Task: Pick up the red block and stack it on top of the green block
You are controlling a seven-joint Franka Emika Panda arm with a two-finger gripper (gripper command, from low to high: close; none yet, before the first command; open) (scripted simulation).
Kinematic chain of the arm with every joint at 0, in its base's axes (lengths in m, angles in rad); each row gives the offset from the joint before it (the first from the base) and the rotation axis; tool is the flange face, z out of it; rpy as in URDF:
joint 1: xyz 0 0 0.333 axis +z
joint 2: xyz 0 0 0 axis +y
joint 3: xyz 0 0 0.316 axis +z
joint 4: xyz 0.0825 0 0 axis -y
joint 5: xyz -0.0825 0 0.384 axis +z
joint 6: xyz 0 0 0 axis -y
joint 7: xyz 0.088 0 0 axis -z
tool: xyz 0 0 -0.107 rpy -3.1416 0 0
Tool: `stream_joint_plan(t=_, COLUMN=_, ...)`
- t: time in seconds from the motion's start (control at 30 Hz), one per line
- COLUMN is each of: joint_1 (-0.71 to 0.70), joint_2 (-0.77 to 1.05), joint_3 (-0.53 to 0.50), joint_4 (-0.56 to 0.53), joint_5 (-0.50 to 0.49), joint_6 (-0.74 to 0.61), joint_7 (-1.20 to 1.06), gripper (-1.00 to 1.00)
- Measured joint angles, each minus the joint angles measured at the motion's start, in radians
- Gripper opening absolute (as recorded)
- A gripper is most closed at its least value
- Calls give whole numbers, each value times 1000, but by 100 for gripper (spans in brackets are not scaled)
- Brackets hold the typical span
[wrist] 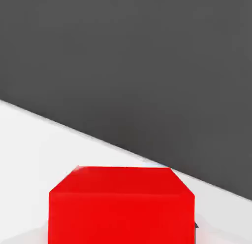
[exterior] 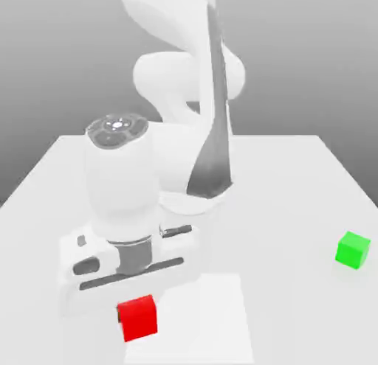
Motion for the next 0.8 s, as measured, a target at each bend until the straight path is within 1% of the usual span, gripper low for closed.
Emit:
stream_joint_plan(t=0.23, joint_1=224, joint_2=-93, joint_3=176, joint_4=-78, joint_5=-17, joint_6=-11, joint_7=269, gripper=-100)
stream_joint_plan(t=0.33, joint_1=408, joint_2=-139, joint_3=270, joint_4=-115, joint_5=-25, joint_6=-19, joint_7=426, gripper=-100)
stream_joint_plan(t=0.5, joint_1=619, joint_2=-191, joint_3=387, joint_4=-168, joint_5=-47, joint_6=-19, joint_7=649, gripper=-100)
stream_joint_plan(t=0.53, joint_1=672, joint_2=-172, joint_3=378, joint_4=-171, joint_5=-66, joint_6=1, joint_7=677, gripper=-100)
stream_joint_plan(t=0.6, joint_1=642, joint_2=-115, joint_3=337, joint_4=-170, joint_5=-112, joint_6=56, joint_7=721, gripper=-100)
stream_joint_plan(t=0.67, joint_1=655, joint_2=-47, joint_3=304, joint_4=-168, joint_5=-163, joint_6=117, joint_7=760, gripper=-100)
stream_joint_plan(t=0.7, joint_1=664, joint_2=-18, joint_3=289, joint_4=-167, joint_5=-186, joint_6=144, joint_7=777, gripper=100)
stream_joint_plan(t=0.8, joint_1=664, joint_2=-18, joint_3=289, joint_4=-167, joint_5=-186, joint_6=144, joint_7=777, gripper=100)
